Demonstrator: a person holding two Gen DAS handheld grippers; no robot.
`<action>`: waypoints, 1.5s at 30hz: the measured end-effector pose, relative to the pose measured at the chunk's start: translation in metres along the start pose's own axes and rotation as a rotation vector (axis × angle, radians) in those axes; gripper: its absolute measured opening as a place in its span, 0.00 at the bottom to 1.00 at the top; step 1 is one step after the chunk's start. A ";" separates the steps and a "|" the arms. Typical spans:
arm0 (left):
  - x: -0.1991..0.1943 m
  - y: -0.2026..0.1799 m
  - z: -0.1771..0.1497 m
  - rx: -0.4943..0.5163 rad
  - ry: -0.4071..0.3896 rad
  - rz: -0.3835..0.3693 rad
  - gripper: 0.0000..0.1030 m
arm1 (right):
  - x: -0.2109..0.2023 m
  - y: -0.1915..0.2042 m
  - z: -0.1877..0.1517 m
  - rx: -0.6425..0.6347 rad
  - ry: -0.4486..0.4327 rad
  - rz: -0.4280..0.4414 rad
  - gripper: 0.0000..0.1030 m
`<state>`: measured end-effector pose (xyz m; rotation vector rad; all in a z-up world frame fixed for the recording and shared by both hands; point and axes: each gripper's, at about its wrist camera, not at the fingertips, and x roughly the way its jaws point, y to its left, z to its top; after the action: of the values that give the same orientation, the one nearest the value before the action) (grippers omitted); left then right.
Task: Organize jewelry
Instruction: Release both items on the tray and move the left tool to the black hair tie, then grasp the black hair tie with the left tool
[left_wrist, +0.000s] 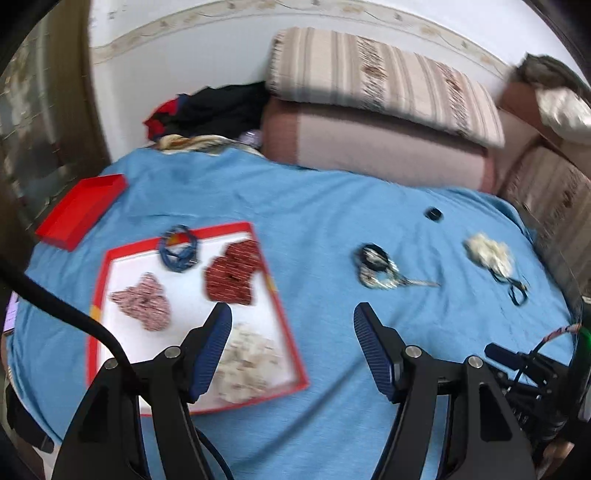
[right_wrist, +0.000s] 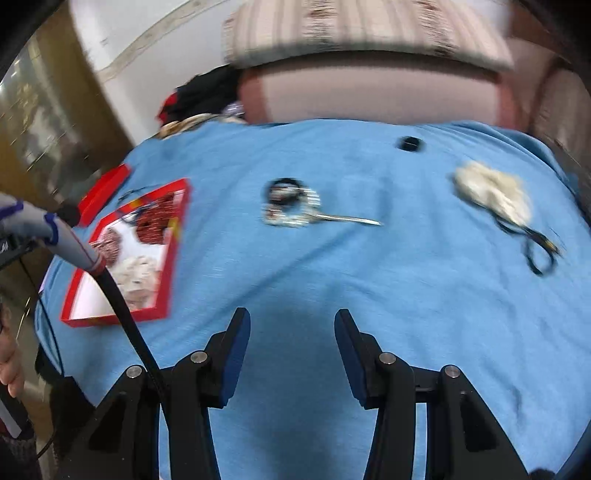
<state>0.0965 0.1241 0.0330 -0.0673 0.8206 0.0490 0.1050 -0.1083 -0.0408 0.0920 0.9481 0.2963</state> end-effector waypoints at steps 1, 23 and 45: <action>0.003 -0.008 -0.001 0.010 0.010 -0.009 0.66 | -0.003 -0.012 -0.002 0.019 -0.004 -0.014 0.50; 0.105 -0.063 0.002 0.048 0.164 -0.062 0.66 | 0.011 -0.103 0.003 0.157 -0.010 -0.092 0.50; 0.223 -0.053 0.058 -0.121 0.285 -0.177 0.65 | 0.026 -0.154 0.026 0.224 -0.049 -0.165 0.50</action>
<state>0.2941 0.0792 -0.0888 -0.2654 1.0934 -0.0794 0.1722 -0.2464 -0.0781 0.2237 0.9314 0.0343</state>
